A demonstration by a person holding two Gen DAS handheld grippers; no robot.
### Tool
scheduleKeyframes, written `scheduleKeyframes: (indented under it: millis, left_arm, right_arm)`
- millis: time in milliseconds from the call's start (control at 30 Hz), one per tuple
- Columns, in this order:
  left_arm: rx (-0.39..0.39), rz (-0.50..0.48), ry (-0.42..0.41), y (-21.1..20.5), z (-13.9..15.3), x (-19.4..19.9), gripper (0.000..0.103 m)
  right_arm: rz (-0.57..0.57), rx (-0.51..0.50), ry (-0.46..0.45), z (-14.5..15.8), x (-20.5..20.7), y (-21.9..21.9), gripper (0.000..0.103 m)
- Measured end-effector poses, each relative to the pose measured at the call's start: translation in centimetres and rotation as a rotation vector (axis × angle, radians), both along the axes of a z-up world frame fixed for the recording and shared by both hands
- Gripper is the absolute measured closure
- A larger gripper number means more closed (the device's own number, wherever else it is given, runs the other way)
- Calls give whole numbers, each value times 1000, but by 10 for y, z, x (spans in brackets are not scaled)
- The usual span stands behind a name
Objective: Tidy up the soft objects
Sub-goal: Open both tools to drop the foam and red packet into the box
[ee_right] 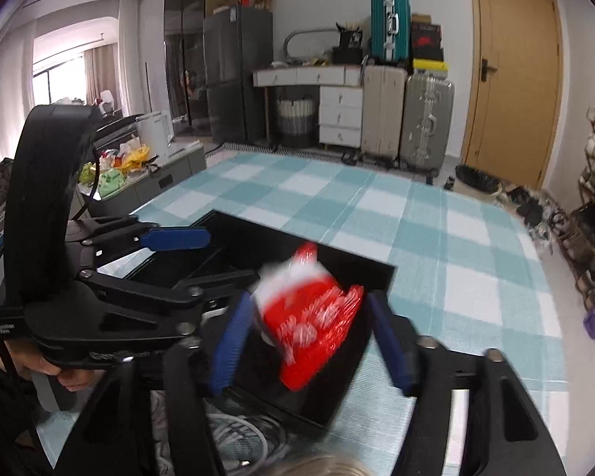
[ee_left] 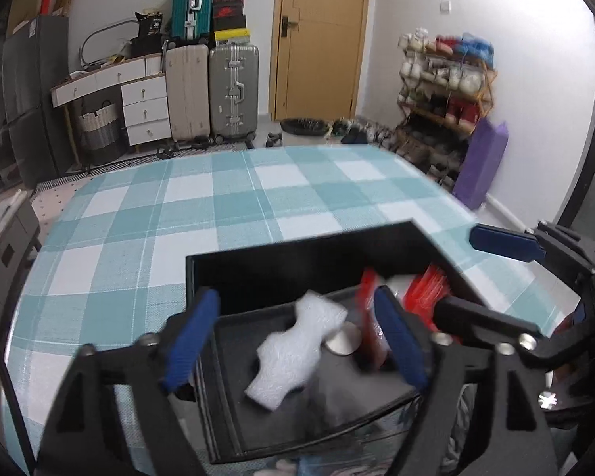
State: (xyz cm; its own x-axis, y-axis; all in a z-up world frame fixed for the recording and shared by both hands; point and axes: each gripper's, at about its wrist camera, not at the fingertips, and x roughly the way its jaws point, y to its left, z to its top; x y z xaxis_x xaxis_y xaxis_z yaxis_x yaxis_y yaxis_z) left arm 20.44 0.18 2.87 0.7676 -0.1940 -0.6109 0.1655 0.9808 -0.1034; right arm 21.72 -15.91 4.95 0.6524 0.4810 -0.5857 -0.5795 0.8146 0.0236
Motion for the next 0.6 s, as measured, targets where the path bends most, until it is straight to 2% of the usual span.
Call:
scheduleKeyframes:
  millis: [33, 100, 133, 200, 333, 600]
  left_arm:
    - [-19, -7, -2, 2, 1, -2, 14]
    - [-25, -16, -5, 2, 4, -6, 10]
    - [-17, -10, -5, 2, 5, -8, 10]
    - [2, 12, -1, 0, 6, -13, 0]
    - [-21, 45, -3, 6, 10, -29, 0]
    - [15, 124, -26, 20, 7, -59, 0]
  right_arm:
    - [-5, 10, -2, 2, -1, -4, 14]
    - [-17, 44, -14, 7, -6, -16, 6]
    - [-27, 45, -18, 8, -8, -19, 4]
    - [-42, 43, -10, 10, -11, -24, 1]
    - [-59, 41, 7, 10, -24, -33, 1]
    - [-68, 55, 63, 0, -51, -46, 1]
